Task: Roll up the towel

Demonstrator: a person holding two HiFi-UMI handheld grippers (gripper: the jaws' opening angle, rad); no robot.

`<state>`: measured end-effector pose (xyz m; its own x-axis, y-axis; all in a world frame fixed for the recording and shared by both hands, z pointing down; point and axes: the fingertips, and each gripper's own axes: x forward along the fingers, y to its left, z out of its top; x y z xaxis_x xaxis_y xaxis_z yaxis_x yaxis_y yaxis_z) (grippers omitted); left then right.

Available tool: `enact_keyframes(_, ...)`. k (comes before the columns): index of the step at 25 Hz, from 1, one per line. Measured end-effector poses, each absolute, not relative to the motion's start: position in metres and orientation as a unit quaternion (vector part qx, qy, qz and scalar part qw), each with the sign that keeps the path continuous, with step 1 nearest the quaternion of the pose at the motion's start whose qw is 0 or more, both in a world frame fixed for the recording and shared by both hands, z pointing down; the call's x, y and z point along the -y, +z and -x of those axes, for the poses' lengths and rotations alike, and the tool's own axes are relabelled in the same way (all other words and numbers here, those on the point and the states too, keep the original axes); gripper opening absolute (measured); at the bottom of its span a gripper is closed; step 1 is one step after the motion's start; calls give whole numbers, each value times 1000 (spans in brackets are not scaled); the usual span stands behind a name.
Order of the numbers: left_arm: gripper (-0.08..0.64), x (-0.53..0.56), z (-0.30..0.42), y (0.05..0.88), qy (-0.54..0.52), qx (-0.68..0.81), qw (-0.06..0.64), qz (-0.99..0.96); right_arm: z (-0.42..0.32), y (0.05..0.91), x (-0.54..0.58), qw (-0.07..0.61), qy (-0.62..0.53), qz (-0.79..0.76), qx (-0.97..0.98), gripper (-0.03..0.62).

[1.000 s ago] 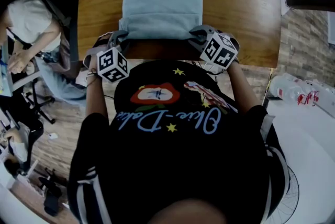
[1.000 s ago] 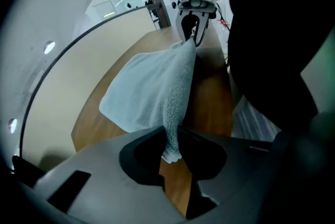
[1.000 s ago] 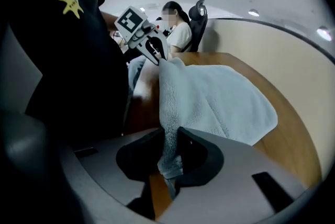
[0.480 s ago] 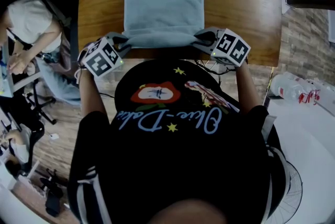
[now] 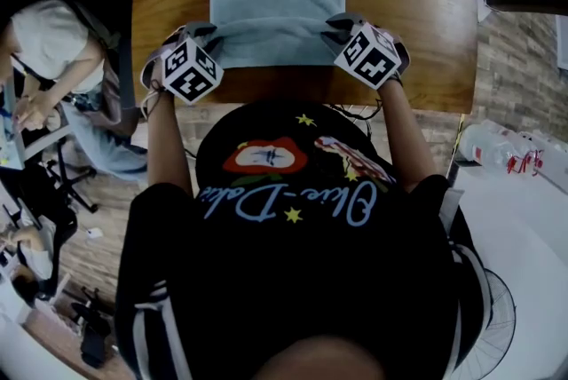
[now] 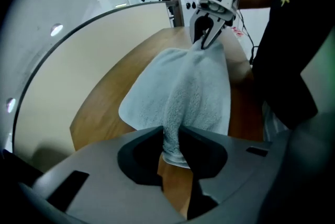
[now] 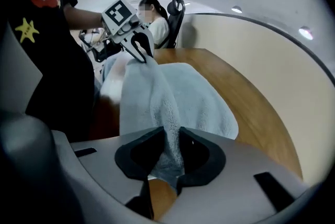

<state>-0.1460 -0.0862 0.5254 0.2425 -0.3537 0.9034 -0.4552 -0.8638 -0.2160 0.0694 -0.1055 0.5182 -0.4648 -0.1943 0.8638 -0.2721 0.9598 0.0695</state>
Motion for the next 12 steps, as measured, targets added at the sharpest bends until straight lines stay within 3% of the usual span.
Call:
enact_keyframes(4,106,95,143,534,572,298,-3,-764,-71,534,113,514,13,-161,842,119)
enact_keyframes(9,118,97,144,534,545,345,3,-764,-76,535,119,484,27,-191,854,166)
enact_keyframes(12,249,111,157,505,451,432,60,-779,-89,512,127,436,45,-231,869,192)
